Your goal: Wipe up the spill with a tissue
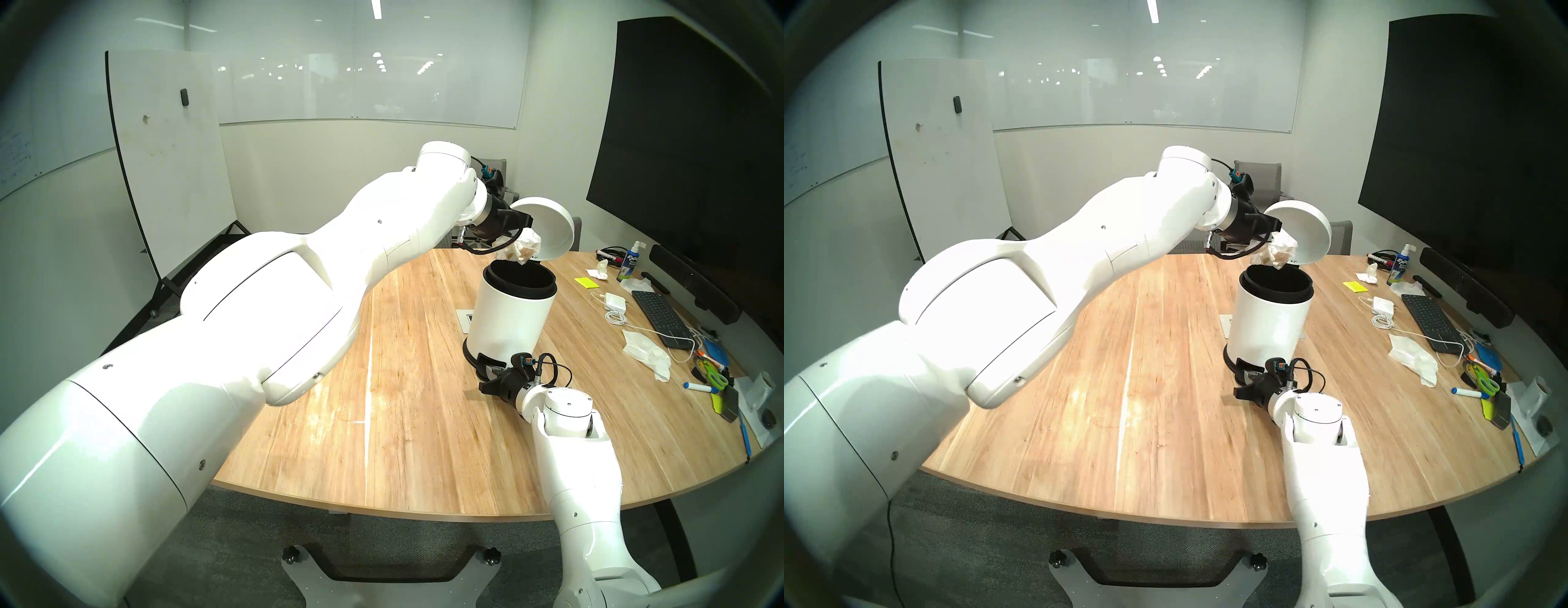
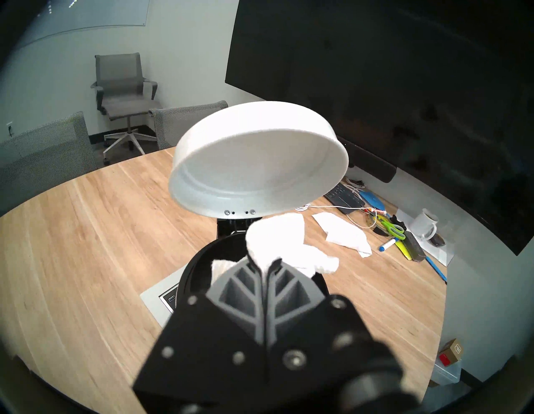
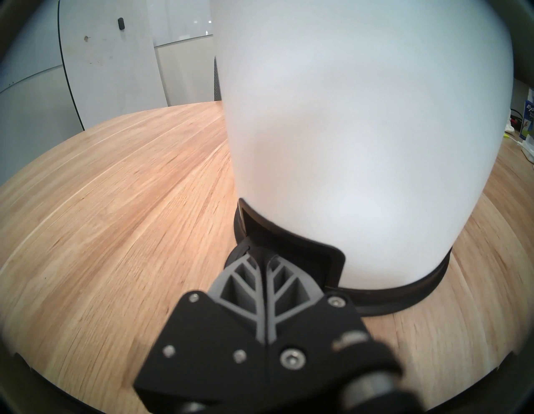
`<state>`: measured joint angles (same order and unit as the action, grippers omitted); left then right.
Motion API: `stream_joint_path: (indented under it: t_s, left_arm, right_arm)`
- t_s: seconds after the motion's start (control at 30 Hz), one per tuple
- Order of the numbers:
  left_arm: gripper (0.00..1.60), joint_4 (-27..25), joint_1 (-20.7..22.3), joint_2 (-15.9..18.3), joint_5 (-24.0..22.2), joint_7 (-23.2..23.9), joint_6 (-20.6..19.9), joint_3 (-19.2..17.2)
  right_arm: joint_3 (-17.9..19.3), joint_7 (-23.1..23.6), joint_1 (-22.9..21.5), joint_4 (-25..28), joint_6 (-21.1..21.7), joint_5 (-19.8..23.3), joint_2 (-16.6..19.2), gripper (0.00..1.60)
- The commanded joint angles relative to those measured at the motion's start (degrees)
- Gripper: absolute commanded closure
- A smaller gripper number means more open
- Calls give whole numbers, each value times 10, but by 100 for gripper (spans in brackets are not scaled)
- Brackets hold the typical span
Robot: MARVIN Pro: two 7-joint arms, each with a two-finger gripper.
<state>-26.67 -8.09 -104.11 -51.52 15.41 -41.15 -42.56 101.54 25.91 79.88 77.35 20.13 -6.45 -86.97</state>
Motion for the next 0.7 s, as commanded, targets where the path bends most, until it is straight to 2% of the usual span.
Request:
stream_joint_path:
  t_s: [0.0,0.43,0.5,0.53,0.57,0.6,0.63,0.67]
  left_arm:
    - [160,31,32,-40,8,28,34,8]
    - [160,103,46,-63,29,74,72,28]
    - [127,111,49,-66,31,80,75,29]
    - [104,113,51,-67,31,82,75,29]
    - [99,116,53,-68,31,86,75,29]
    - [84,118,55,-68,32,88,75,28]
    - [77,122,57,-69,33,92,76,28]
    - [51,124,59,-69,33,95,76,27]
  right_arm:
    - [1,1,9,-2,3,0,0,160]
    - [1,1,9,-2,3,0,0,160]
    - [1,1,9,-2,3,0,0,160]
    - [1,1,9,-2,3,0,0,160]
    - [1,1,9,-2,3,0,0,160]
    - [1,1,9,-2,3,0,0,160]
    - [1,1,9,-2,3,0,0,160]
    - [1,1,9,-2,3,0,0,160]
